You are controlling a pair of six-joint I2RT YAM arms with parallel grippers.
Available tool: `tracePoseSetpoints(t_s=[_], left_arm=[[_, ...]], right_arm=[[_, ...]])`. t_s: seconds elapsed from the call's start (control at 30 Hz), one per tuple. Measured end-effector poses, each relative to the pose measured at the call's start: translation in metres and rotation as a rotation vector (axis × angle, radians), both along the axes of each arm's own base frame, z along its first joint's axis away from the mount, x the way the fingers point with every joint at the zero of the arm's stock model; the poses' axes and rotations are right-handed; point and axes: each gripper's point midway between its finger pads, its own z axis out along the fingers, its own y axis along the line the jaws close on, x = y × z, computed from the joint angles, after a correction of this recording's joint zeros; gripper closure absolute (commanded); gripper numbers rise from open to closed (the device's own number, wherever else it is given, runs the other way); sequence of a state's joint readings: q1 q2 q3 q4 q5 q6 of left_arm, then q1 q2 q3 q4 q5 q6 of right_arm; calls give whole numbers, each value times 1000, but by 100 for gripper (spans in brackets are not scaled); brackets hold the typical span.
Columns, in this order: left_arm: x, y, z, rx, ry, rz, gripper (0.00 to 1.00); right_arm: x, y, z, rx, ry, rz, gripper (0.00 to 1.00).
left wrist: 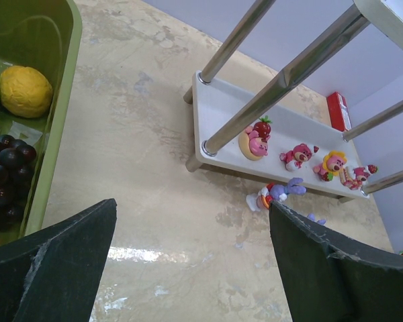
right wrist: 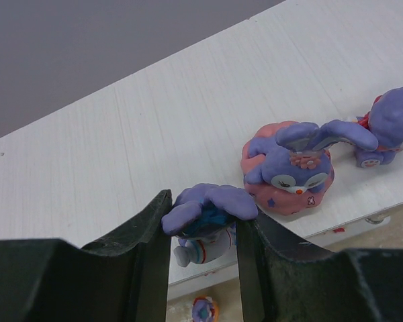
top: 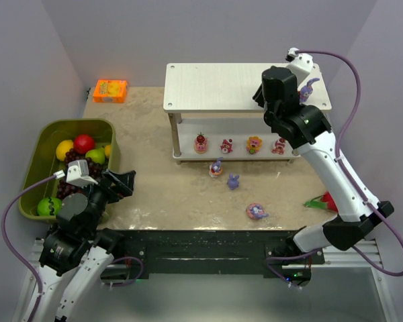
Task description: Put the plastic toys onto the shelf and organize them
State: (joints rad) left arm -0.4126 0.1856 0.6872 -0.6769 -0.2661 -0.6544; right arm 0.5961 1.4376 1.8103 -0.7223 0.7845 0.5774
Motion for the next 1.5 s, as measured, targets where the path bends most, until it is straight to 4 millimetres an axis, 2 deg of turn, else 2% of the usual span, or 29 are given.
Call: tracePoseSetpoints(t_s=[0.6,0.77,1.07,1.5], left_arm=[[0,0,0,-1,-1,0,0],[-1,0,0,-2,-3,0,1],[-1,0,0,-2,-3,0,1],[-1,0,1,-2,-3,0,1]], right_arm=[[17,12,-6,93,-10,40,56],[20,12,-8,96,-6,36,49],[22,10,-9,94,-4,29,44],[22,11,-9,90,-3,37,43]])
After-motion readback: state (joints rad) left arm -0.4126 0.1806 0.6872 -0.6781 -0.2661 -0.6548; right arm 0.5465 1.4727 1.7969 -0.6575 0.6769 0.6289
